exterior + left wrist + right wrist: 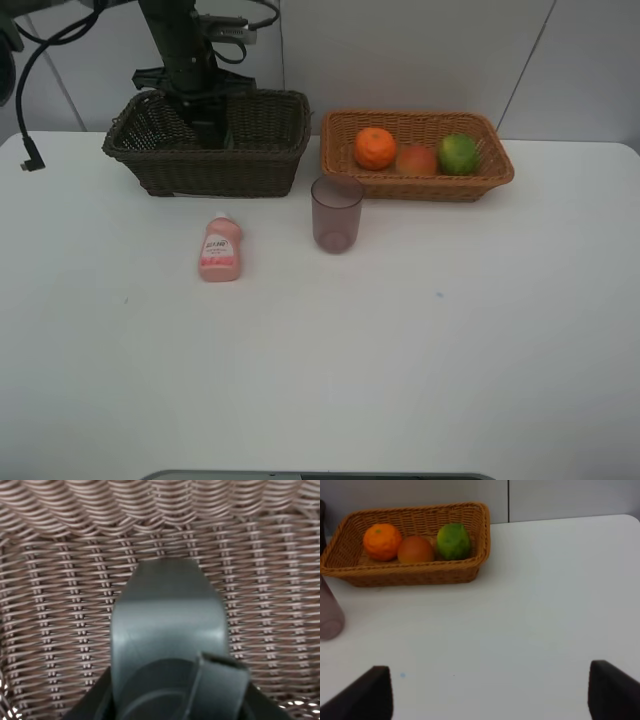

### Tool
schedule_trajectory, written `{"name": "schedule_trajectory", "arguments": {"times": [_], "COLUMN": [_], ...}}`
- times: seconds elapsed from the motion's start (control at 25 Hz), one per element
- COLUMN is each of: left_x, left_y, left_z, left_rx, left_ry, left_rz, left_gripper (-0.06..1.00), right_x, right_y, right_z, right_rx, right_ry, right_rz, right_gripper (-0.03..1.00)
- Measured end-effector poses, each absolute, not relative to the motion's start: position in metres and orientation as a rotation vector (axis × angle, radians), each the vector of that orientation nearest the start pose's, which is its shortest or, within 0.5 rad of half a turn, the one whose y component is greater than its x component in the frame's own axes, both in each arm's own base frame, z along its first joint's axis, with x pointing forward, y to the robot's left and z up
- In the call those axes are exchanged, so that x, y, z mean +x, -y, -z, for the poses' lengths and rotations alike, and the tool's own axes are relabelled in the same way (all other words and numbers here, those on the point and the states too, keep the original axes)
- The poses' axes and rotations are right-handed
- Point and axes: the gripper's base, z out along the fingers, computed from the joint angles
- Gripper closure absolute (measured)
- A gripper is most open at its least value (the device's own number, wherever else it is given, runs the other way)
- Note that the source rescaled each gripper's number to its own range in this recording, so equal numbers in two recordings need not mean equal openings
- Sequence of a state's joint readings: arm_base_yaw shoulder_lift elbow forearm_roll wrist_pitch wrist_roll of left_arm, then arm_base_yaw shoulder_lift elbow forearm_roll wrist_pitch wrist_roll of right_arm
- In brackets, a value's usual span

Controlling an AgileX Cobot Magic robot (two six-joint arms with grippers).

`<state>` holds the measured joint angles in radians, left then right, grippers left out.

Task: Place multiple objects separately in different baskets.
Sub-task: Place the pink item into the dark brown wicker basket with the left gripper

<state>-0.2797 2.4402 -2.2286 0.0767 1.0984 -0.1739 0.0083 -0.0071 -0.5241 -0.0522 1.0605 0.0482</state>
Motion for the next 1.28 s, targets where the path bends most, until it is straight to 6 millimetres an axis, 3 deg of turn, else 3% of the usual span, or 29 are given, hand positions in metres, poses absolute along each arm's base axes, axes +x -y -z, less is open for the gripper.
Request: {"name": "schedule_trajectory", "arguments": {"times": [0.48,0.68,0.88,1.08,1.28], "left_x": [0.508,0.507,0.501,0.485,0.462], "left_y": [0.130,0.130,0.134,0.154,0.200], "left_z": [-0.181,-0.183,-0.208,-0.240,-0.250], "left_rx": [0.200,0.204,0.215,0.346,0.597], "left_ry": [-2.783,-2.791,-2.751,-2.716,-2.686], "left_rz": [0.041,0.049,0.082,0.101,0.110], "left_gripper": [0.43,0.04,-0.05,-0.05,-0.05], "right_x": [-0.009,-0.009,-0.009,-0.009,-0.009], "right_y": [0.004,0.004,0.004,0.004,0.004], "right_z": [-0.284,-0.284,-0.284,-0.284,-0.284], "right_rx": [0.044,0.044,0.044,0.044,0.044], "right_ry": [-2.011,-2.011,-2.011,-2.011,-2.011], "right_rz": [0.026,0.026,0.026,0.026,0.026], "right_gripper": [0.36,0.36,0.36,0.36,0.36]}}
